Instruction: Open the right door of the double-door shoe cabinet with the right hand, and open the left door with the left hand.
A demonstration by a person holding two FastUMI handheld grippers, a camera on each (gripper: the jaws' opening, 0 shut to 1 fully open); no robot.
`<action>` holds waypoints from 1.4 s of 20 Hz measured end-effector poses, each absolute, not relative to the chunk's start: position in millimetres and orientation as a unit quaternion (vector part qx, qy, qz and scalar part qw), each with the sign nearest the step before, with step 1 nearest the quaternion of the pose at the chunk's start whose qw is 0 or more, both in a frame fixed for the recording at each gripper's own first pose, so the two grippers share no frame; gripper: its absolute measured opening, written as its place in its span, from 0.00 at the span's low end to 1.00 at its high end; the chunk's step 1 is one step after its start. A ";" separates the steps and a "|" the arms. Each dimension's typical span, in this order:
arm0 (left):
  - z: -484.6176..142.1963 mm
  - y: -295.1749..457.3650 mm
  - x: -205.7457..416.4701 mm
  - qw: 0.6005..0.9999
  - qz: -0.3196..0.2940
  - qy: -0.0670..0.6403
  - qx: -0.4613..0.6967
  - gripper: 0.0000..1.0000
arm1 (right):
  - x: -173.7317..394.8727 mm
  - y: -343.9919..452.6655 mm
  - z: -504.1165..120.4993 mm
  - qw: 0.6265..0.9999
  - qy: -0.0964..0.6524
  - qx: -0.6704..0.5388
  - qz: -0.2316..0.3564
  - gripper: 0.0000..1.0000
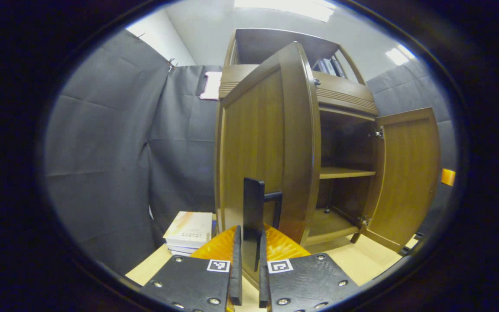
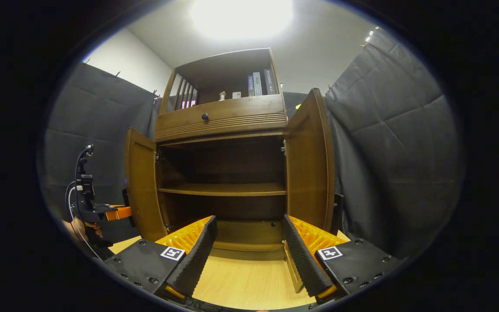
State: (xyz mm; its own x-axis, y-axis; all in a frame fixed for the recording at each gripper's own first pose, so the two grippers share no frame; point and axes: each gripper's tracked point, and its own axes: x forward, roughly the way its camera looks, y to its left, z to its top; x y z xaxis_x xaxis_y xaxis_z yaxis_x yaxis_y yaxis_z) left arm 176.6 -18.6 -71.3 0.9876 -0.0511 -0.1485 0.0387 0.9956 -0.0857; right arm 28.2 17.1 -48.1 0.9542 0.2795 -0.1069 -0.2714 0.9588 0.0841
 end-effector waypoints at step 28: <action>-76.5 127.6 134.9 0.992 0.101 0.065 -0.027 0.15 | 23.3 63.6 -70.8 0.981 0.077 0.025 0.175 0.92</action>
State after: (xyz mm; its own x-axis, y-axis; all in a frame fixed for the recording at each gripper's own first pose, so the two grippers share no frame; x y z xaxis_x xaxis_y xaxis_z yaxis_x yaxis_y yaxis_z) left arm 134.9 127.6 -76.5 0.9711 0.1968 -0.1349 -0.2038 0.9782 -0.0396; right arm 23.3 63.6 -70.8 0.9265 0.3482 -0.1424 -0.3405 0.9372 0.0763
